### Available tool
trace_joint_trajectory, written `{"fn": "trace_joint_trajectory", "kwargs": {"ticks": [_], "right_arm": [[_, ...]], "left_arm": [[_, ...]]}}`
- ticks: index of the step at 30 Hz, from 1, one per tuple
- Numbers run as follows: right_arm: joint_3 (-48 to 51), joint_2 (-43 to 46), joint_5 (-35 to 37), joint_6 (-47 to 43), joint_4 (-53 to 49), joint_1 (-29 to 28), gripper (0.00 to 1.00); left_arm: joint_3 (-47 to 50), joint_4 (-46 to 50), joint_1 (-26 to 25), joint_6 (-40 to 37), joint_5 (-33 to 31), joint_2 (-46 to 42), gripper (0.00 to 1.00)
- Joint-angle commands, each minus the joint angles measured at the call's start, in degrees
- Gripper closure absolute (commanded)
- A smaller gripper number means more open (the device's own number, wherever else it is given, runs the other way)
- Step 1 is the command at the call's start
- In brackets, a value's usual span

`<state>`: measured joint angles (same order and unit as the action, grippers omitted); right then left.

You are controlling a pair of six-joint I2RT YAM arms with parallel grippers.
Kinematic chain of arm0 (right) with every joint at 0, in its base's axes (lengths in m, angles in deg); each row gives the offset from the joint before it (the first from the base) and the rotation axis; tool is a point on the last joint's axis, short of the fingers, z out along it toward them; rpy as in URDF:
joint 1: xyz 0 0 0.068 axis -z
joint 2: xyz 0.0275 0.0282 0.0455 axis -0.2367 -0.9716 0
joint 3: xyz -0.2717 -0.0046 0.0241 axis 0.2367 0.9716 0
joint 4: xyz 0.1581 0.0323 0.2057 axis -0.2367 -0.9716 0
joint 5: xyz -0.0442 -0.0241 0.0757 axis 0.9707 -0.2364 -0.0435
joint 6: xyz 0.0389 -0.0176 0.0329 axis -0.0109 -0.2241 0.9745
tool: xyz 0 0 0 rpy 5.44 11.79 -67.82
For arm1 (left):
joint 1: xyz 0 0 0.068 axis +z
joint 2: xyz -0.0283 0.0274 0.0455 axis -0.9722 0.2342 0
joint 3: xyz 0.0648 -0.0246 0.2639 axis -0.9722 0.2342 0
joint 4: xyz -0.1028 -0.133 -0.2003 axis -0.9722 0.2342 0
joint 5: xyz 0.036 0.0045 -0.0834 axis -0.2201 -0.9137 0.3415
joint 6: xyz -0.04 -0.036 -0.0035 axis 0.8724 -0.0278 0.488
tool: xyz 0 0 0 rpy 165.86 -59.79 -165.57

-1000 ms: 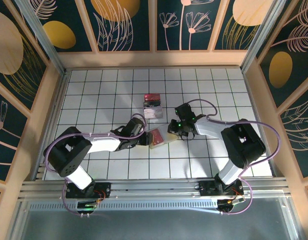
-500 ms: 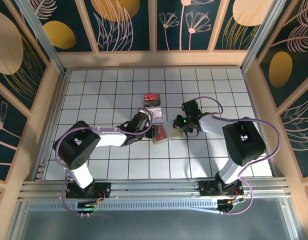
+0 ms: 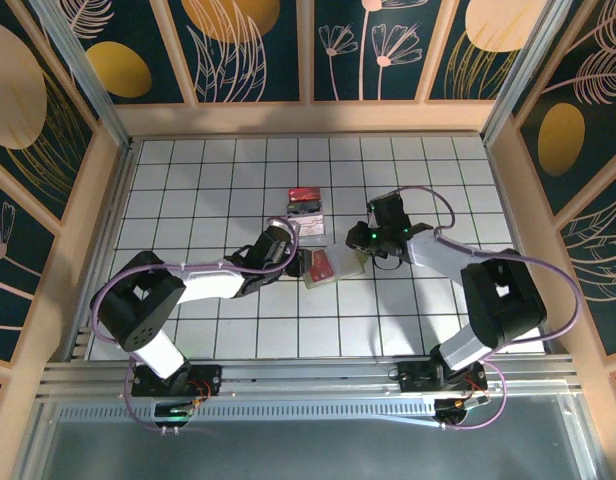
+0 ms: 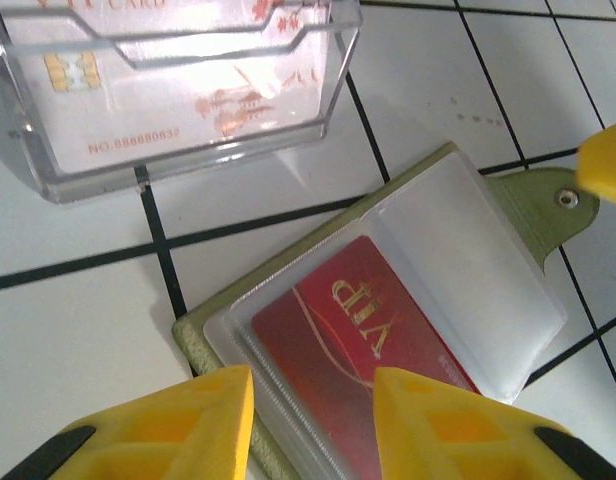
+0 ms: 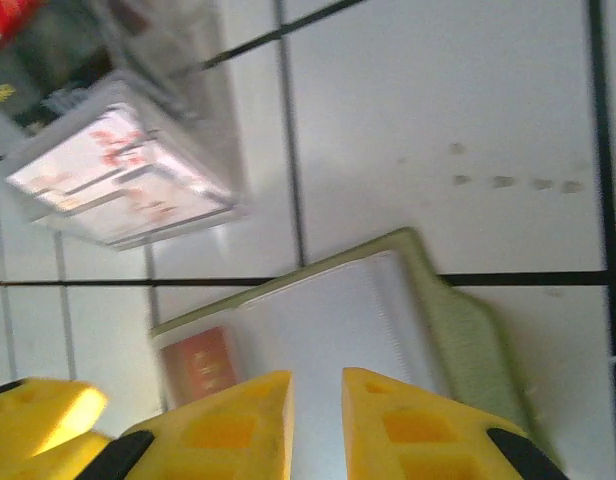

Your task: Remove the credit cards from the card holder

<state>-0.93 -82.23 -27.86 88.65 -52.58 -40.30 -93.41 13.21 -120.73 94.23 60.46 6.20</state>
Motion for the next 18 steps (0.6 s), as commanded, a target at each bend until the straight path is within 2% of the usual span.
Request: {"fn": "trace_joint_trajectory", "kwargs": {"ticks": [1,7,12,18], "right_arm": [[0.95,1.45,-2.36,1.59,-0.87,-2.48,0.77],[1.41,-2.75,-9.47,2.89,2.17,-4.41,0.72],[1.52,-5.98,-10.56,2.26,1.9,-4.41,0.66],[2.26,-7.95,-12.65,2.58,4.25,-4.41,0.68]], "left_arm": [[1.9,-0.88,-0.01,0.12,3.01,0.05,0.67],[-0.4,-2.07,-0.46,-0.84,5.73,3.17,0.72],[-1.45,-2.31,-0.46,-1.57,6.98,5.62,0.74],[-2.05,-1.83,-0.44,-1.92,7.36,6.67,0.76]]}}
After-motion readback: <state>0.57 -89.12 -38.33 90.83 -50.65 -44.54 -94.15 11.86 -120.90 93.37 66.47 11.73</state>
